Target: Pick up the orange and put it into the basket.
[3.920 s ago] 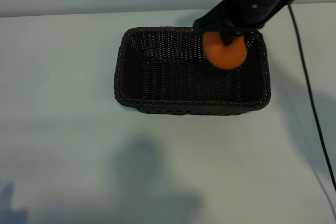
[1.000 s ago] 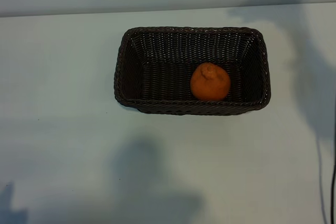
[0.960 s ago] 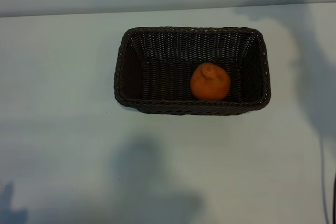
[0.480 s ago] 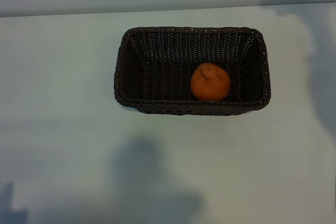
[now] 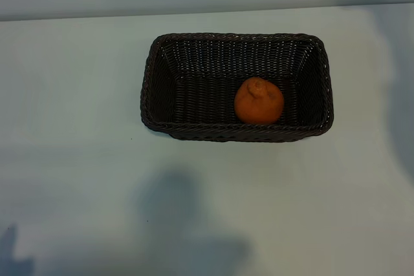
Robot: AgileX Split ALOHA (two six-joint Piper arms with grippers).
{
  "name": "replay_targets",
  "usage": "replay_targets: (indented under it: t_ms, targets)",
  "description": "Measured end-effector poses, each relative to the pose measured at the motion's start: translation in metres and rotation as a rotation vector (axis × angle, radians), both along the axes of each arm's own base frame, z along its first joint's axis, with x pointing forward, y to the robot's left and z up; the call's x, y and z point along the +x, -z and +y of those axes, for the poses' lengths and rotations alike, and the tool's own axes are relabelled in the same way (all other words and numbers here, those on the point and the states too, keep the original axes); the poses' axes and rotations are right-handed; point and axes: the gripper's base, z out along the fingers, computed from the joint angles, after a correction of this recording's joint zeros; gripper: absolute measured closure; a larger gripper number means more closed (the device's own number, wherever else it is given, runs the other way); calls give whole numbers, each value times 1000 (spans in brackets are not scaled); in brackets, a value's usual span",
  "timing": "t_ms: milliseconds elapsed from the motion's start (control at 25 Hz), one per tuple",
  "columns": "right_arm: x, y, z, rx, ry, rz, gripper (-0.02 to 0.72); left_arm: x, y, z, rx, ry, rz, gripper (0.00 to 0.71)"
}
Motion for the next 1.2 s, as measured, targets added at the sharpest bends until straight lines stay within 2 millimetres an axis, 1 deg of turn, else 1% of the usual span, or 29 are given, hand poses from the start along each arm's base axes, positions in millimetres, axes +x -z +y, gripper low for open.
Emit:
replay_targets:
  t_ms: [120,240,280,360,400,520,560,680,720,760,800,840,920,960,1080,1200]
  targets:
    - [-26,-28,3,2,-1,-56,143,0,0,0,0,0,0,118]
    - [-60,-56,6,-12,1,-116,143,0,0,0,0,0,0,118]
    - [-70,-62,7,-17,2,-127,143,0,0,0,0,0,0,118]
    - [-96,-77,8,-32,6,-164,143,0,0,0,0,0,0,118]
    - [-108,-81,9,-40,7,-174,143,0,0,0,0,0,0,118]
    - [-156,-99,13,-53,8,-239,143,0,0,0,1,0,0,118]
    - [-171,-102,14,-54,9,-253,143,0,0,0,1,0,0,118]
    - [-232,-114,20,-73,13,-339,143,0,0,0,1,0,0,118]
    - [-248,-114,21,-83,17,-356,144,0,0,0,1,0,0,118]
    - [-272,-117,22,-95,21,-398,143,0,0,0,1,0,0,118]
    - [-301,-120,24,-109,29,-451,144,0,0,0,1,0,0,118]
    - [-318,-117,25,-113,35,-474,144,0,0,0,1,0,0,118]
    - [-359,-114,29,-116,52,-552,144,0,0,0,1,0,0,118]
    - [-377,-109,30,-112,61,-582,144,0,0,0,1,0,0,118]
    - [-417,-89,34,-97,83,-648,144,0,0,0,1,0,0,118]
    - [-442,-64,36,-87,94,-677,144,0,0,0,1,0,0,118]
